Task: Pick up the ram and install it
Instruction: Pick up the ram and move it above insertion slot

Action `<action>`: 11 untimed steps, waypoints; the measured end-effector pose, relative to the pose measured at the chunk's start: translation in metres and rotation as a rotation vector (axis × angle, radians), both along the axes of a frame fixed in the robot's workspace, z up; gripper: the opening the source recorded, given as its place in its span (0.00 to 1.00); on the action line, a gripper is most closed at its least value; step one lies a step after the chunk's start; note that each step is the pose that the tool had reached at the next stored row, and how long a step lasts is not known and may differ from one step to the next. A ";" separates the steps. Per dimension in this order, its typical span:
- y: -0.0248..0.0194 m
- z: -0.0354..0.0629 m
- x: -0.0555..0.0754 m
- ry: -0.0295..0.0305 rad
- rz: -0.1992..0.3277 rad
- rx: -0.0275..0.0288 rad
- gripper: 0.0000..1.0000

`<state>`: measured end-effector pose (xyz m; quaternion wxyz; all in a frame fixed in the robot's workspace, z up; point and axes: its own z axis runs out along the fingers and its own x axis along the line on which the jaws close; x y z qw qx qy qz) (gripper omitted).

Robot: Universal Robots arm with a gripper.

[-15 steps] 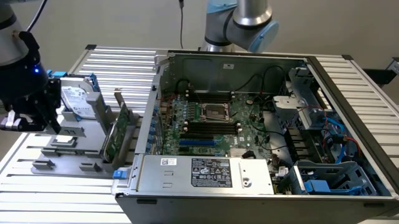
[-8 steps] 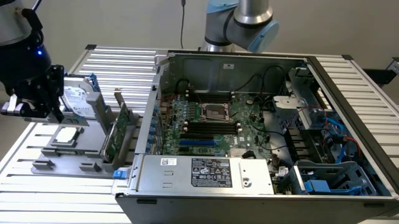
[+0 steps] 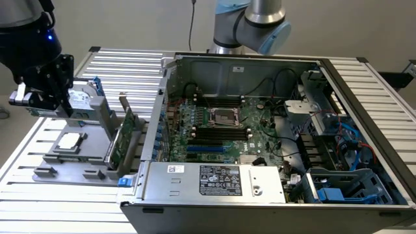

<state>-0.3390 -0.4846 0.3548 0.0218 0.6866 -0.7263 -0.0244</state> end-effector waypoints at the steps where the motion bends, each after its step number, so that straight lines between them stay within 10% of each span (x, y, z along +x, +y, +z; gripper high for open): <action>1: 0.0012 0.0019 0.002 0.0000 0.000 0.0000 0.14; 11: 0.0123 0.0223 0.029 0.0002 0.000 -0.0002 0.14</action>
